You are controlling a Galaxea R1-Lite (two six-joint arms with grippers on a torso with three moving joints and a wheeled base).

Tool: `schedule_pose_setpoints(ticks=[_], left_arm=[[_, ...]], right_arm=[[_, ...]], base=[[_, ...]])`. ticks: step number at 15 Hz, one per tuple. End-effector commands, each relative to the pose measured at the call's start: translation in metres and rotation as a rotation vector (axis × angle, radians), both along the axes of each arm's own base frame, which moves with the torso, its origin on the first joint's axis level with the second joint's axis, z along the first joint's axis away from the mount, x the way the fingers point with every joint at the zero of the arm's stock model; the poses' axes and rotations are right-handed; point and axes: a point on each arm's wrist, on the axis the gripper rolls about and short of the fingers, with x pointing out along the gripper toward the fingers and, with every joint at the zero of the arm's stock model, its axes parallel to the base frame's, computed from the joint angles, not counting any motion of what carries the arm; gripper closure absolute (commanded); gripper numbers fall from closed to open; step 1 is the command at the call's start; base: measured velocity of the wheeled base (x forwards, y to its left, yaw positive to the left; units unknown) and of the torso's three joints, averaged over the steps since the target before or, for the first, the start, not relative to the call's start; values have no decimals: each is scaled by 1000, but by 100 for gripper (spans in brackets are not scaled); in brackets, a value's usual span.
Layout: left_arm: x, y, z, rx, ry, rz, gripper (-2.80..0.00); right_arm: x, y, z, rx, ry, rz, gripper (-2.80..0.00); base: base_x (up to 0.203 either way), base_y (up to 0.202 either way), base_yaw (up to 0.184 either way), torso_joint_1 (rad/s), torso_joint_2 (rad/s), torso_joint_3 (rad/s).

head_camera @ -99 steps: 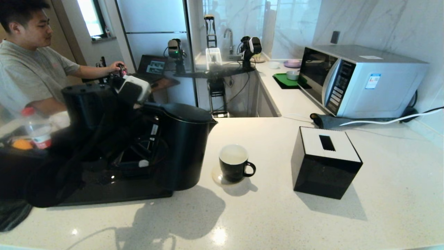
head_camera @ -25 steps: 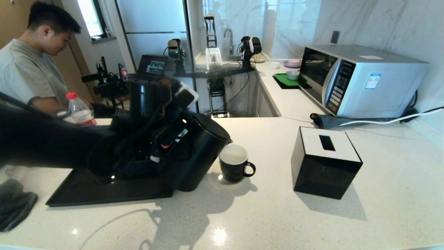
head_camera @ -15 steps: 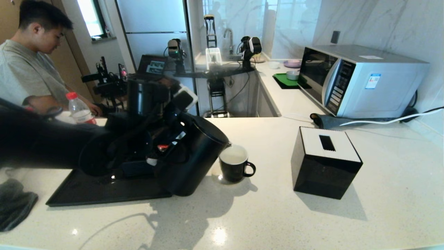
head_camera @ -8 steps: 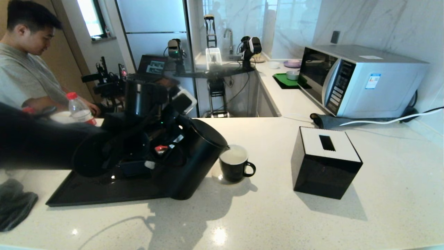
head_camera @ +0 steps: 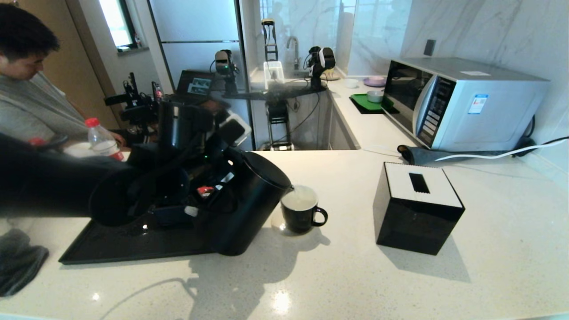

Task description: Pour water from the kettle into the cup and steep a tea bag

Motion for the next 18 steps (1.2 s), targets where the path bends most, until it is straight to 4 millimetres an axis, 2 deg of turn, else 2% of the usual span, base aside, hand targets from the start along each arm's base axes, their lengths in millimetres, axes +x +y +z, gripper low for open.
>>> schedule_pose_setpoints(ticks=[1,18], left_arm=[[0,0,1,6,3,1,0],[6,-3,7,13,14,2,0]], right_arm=[[0,0,0,-1,3,1,0],[0,0,0,-1,1,3,0]], base=[[0,0,0,0,0,0],[0,0,0,0,0,0]])
